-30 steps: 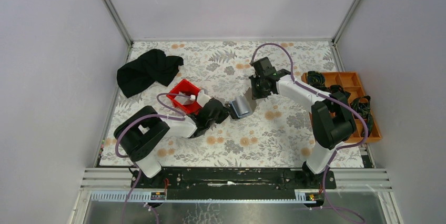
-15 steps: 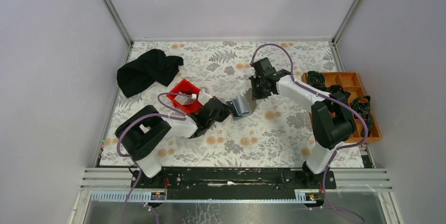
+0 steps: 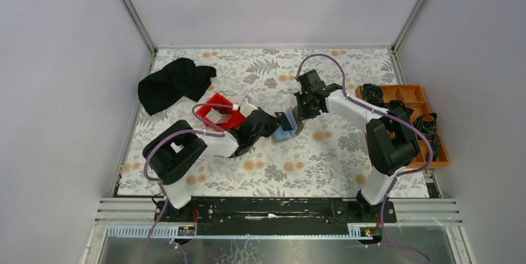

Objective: Put the credit cards into the card holder
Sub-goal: Turn over the card slot in the card holder.

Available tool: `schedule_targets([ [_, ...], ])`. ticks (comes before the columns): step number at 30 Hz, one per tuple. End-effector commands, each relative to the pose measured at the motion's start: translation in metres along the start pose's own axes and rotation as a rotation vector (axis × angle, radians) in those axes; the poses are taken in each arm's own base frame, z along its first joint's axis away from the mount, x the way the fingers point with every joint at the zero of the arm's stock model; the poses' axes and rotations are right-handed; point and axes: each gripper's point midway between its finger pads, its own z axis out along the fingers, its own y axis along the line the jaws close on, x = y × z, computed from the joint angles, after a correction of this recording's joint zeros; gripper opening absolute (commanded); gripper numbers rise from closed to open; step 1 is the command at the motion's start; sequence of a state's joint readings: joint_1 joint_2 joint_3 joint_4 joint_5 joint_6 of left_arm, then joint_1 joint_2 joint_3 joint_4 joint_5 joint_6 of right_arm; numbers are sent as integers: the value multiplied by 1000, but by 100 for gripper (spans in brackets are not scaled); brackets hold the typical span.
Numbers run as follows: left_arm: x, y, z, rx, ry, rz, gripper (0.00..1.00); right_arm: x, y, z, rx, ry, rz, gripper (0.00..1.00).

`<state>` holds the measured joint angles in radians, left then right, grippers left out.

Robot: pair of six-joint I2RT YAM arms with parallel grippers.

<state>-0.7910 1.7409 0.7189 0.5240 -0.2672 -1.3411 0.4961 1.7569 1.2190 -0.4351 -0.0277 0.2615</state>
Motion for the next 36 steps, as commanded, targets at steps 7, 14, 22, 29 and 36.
schedule_targets([
  [7, 6, -23, 13, 60, 22, 23, 0, 15, -2, 3, -2, 51, 22, 3],
  [14, 14, -12, 14, 26, 46, 50, 0, 15, -7, 1, 29, 43, 27, 14],
  [22, 17, -2, 13, -15, 55, 79, 0, 11, -11, -1, 18, 27, 79, 35],
  [29, 22, 6, 14, -38, 72, 89, 0, 6, -12, -7, -36, -16, 143, 40],
  [36, 26, 9, 18, -57, 88, 100, 0, 7, -20, -7, -62, -33, 220, 43],
])
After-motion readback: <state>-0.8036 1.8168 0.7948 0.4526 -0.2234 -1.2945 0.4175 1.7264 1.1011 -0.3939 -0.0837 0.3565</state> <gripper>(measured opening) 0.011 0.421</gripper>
